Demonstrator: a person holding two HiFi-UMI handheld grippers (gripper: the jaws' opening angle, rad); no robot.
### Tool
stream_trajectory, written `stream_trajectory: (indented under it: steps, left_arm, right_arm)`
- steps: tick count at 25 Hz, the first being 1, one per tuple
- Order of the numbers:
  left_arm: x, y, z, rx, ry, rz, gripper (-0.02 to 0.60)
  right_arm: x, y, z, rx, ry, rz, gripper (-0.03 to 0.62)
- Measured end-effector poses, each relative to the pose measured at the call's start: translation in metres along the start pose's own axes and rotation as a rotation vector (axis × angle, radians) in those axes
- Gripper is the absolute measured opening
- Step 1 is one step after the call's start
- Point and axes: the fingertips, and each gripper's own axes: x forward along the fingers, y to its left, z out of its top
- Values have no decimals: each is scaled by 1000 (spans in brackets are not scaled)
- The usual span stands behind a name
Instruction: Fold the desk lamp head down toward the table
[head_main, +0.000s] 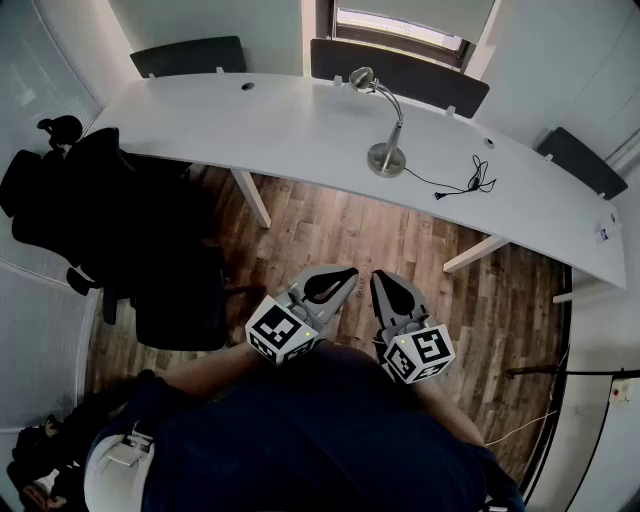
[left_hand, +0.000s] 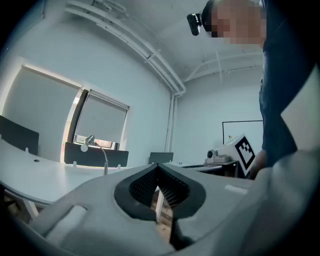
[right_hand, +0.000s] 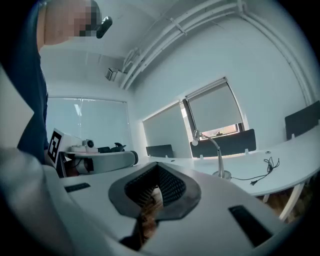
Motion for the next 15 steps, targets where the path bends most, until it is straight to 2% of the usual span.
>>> stream_trajectory:
  steps: [15]
  left_arm:
    - [-6, 6, 2, 14, -7, 5, 5]
  right_arm:
    - [6, 8, 0, -13, -7, 3, 9]
